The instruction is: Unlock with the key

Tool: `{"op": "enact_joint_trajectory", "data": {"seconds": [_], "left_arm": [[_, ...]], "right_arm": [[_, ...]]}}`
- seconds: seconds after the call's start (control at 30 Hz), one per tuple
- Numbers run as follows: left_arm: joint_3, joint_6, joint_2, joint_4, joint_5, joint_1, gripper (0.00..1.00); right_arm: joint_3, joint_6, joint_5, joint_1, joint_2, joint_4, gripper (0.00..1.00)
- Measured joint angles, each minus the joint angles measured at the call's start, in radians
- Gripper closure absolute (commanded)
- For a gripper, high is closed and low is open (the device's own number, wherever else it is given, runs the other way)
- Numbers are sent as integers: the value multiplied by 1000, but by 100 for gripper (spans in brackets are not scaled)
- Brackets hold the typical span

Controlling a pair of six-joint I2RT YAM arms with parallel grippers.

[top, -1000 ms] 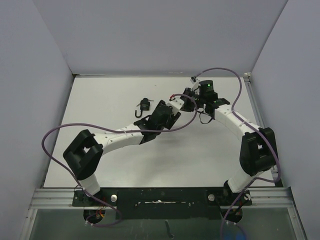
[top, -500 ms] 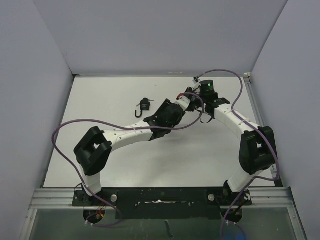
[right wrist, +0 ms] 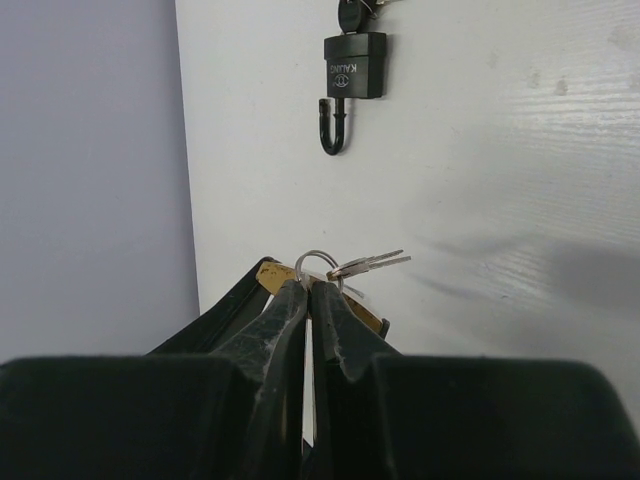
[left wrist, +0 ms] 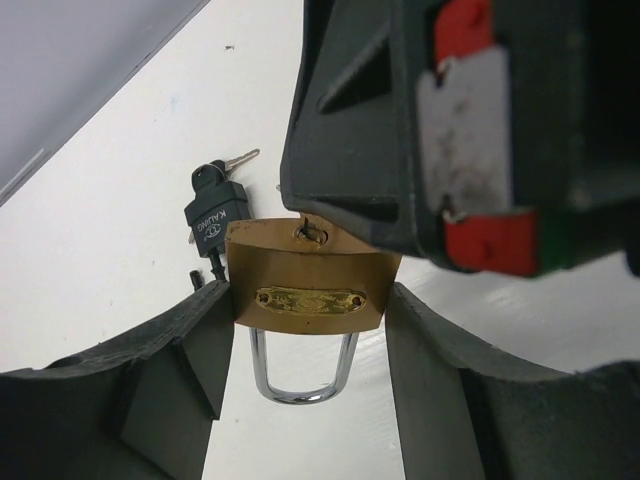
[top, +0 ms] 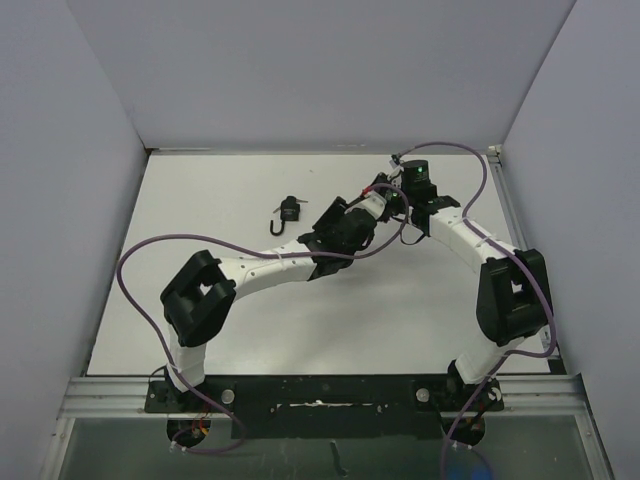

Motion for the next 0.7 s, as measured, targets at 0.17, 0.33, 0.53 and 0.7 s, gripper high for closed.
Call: {"op": "enact_joint_trajectory", "data": {"seconds": [0.17, 0.33, 0.53, 0.7], "left_arm": [[0, -1, 0, 0, -1, 0, 100], [0, -19, 0, 13, 47, 1, 100], [-2, -76, -14, 23, 140, 19, 100], [-13, -146, -69, 44, 185, 56, 100]], "right_arm": [[-14, 8, -13, -6, -2, 27, 87], [-68, 34, -52, -25, -24, 64, 58], [-123, 55, -130, -87, -84, 106, 40], [-161, 77, -182, -191, -95, 137, 36]]}}
